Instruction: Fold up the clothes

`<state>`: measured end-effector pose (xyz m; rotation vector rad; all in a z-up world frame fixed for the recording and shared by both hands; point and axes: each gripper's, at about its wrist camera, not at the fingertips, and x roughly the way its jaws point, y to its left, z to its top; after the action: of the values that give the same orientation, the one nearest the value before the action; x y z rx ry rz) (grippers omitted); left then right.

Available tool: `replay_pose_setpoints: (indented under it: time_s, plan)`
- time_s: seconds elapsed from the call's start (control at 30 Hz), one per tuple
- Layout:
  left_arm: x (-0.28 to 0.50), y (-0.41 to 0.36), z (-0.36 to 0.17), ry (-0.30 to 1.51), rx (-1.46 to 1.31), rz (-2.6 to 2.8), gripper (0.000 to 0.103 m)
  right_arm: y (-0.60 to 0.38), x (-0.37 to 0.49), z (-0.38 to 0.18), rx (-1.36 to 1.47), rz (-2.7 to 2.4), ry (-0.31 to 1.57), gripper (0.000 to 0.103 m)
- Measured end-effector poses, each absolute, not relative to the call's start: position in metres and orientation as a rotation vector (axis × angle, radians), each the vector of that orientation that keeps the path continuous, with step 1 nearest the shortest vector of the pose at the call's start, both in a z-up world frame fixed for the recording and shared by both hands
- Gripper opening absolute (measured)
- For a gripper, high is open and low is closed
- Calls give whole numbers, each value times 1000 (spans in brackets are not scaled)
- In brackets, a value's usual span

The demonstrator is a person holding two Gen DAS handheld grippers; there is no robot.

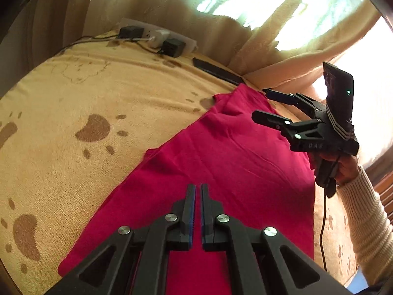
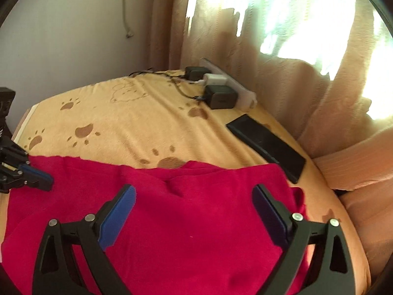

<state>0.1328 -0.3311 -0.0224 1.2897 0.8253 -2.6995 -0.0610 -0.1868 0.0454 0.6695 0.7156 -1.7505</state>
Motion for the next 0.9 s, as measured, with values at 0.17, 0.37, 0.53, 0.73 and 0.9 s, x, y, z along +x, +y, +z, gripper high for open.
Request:
replay_pose_setpoints:
  time_s: [0.17, 0.37, 0.53, 0.73, 0.9]
  plan:
    - [144, -338, -28, 892, 1245, -2726, 3, -207, -58, 12, 731, -1659, 833, 61]
    - [158, -340, -29, 888, 1203, -2750, 3, -205, -112, 12, 884, -1695, 670, 60]
    - [164, -339, -28, 870, 1195, -2752, 3, -193, -138, 24, 890, -1796, 560, 61]
    - [170, -336, -27, 835, 1204, -2747, 3, -191, -139, 30, 842, -1855, 695, 61]
    - [181, -335, -26, 795, 1206, -2754, 3, -184, -175, 17, 935, -1926, 649, 62]
